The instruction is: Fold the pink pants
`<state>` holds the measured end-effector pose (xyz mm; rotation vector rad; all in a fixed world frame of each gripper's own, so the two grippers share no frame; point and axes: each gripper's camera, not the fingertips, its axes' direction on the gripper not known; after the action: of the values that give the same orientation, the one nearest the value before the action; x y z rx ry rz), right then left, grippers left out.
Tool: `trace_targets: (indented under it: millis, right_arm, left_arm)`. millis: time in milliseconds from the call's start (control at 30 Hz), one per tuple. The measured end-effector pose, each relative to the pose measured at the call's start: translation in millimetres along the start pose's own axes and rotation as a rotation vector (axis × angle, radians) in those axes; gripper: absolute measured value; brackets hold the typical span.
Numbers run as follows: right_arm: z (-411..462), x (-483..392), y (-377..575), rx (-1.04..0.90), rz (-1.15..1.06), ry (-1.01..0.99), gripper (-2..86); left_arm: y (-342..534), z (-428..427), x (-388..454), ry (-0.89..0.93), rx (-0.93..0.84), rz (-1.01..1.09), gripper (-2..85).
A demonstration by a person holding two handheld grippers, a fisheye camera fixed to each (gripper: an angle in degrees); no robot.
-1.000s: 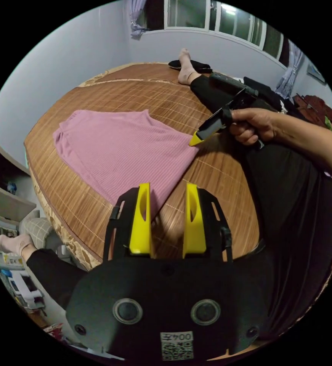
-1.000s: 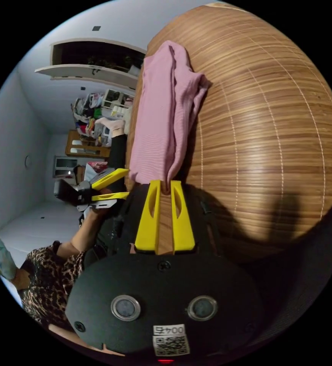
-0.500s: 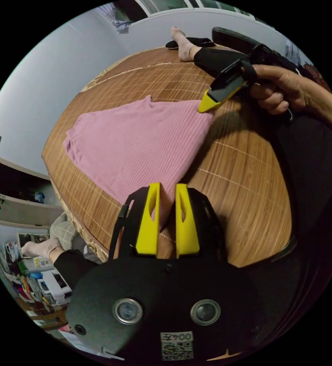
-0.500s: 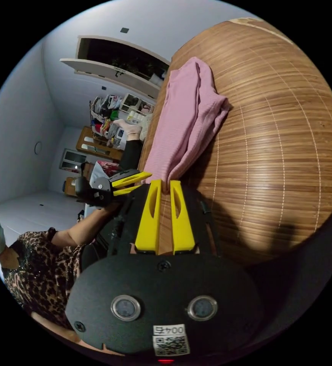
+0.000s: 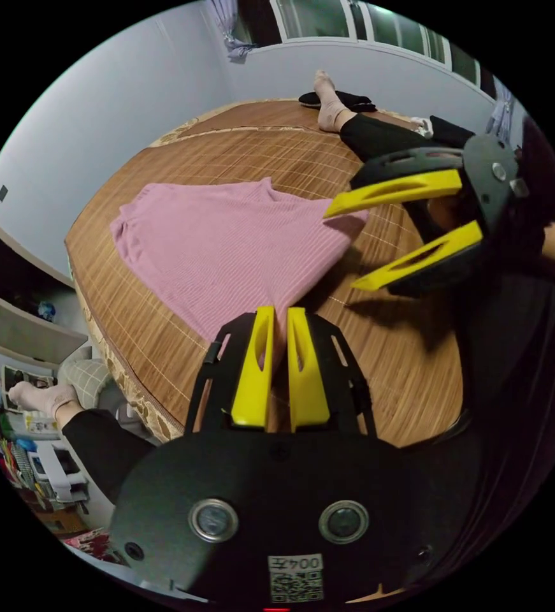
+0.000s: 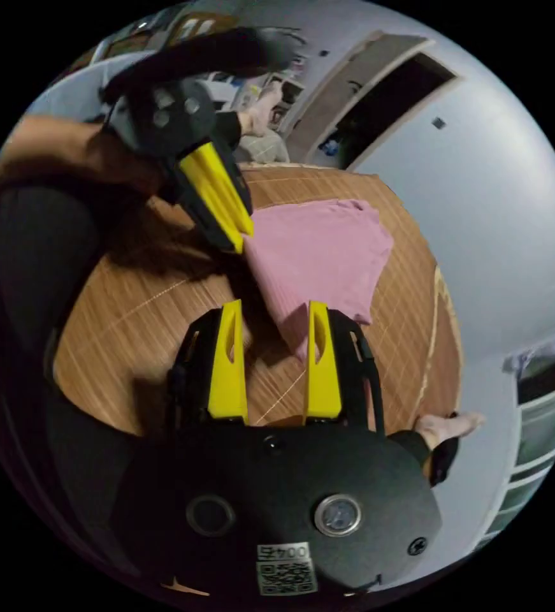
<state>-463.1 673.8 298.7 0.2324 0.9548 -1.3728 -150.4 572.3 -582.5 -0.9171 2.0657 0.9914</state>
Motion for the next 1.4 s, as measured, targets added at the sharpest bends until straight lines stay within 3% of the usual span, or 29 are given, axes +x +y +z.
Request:
trace_targets:
  millis: [167,300,433,567,700,1033,1200,1400]
  right_arm:
    - [13.4,-32.0,-60.5,-0.097,-0.110,0.122,7.2]
    - [10.2,-36.2,-88.1,-0.134,-0.047,0.046,4.3]
    - [-15.2,-36.8,-104.2,-0.122,-0.006,-0.027,3.8]
    - [-42.7,-40.8,-116.0,-0.124,-0.006,-0.108,3.5]
    - [-67.4,-42.9,-127.6,-0.134,-0.012,-0.181,3.4]
    - [-139.8,-33.5,-167.7,-0.161,-0.070,-0.384,3.9]
    - [-140.7,-6.0,-204.5,-0.202,-0.152,-0.432,4.0]
    - [-136.4,63.6,-274.2,-0.226,-0.293,-0.433,4.0]
  left_arm:
    - [-2.2,-8.8,-17.8,0.018,0.015,0.005,3.1]
    - [-2.2,-20.0,-33.4,0.048,0.025,0.018,3.9]
    - [17.7,-65.2,-67.7,0.251,0.138,0.029,6.0]
    - [32.6,-90.0,-117.5,0.296,0.239,-0.129,4.6]
    - [9.1,-79.2,-141.3,0.275,0.193,-0.177,1.8]
    - [-40.4,4.4,-172.1,0.345,-0.187,-0.148,0.1]
    - [-43.6,0.7,-185.9,0.384,-0.198,-0.102,0.0]
    - [-30.7,-23.4,-230.9,0.467,-0.115,-0.196,0.1]
